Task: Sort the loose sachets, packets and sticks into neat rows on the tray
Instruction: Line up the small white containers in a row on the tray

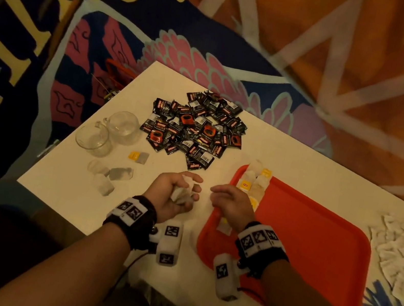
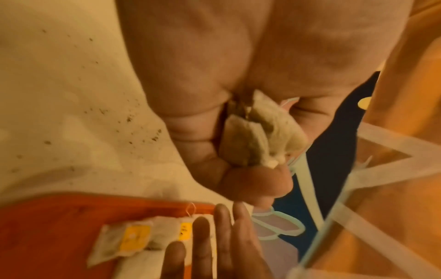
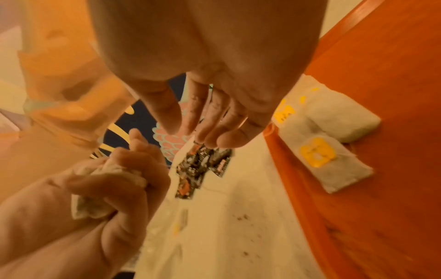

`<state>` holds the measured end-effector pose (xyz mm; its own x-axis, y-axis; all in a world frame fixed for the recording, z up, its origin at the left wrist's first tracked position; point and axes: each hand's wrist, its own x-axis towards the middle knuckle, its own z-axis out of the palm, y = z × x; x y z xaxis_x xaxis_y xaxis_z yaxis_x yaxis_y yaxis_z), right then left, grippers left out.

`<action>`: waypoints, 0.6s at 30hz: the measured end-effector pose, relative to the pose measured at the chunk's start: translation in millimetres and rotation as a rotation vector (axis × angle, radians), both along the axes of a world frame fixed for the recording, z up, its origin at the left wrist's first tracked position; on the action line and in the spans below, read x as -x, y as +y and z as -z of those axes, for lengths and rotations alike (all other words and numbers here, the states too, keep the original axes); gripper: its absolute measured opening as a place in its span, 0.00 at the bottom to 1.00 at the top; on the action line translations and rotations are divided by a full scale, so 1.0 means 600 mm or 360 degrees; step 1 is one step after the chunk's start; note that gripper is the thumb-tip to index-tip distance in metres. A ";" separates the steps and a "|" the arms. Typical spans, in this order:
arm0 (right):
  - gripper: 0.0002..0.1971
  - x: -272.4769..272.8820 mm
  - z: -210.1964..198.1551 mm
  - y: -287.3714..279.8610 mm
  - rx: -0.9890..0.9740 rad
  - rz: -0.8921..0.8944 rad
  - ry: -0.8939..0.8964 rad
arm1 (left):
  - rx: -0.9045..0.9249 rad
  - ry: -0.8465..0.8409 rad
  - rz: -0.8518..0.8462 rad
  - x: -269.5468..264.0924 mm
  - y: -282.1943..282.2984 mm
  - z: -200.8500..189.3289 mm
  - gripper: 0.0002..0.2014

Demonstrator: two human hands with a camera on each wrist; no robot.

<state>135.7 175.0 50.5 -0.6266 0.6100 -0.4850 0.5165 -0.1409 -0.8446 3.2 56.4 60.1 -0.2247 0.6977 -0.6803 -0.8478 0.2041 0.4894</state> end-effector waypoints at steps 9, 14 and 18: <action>0.05 0.016 -0.132 0.031 -0.0523 -0.0169 0.0319 | -0.0160 -0.0048 0.0216 -0.022 0.046 -0.079 0.31; 0.05 0.001 -0.160 0.048 -0.0548 -0.0307 0.0081 | -0.0232 0.0014 0.0399 -0.048 0.071 -0.113 0.30; 0.11 -0.018 -0.162 0.064 -0.0405 -0.0028 0.0166 | -0.0250 0.0021 0.0440 -0.061 0.084 -0.122 0.25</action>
<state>146.5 213.6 147.8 -0.6767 0.6926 -0.2499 0.4254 0.0907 -0.9005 39.8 106.8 133.0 -0.0203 0.8298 -0.5577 -0.7642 0.3468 0.5438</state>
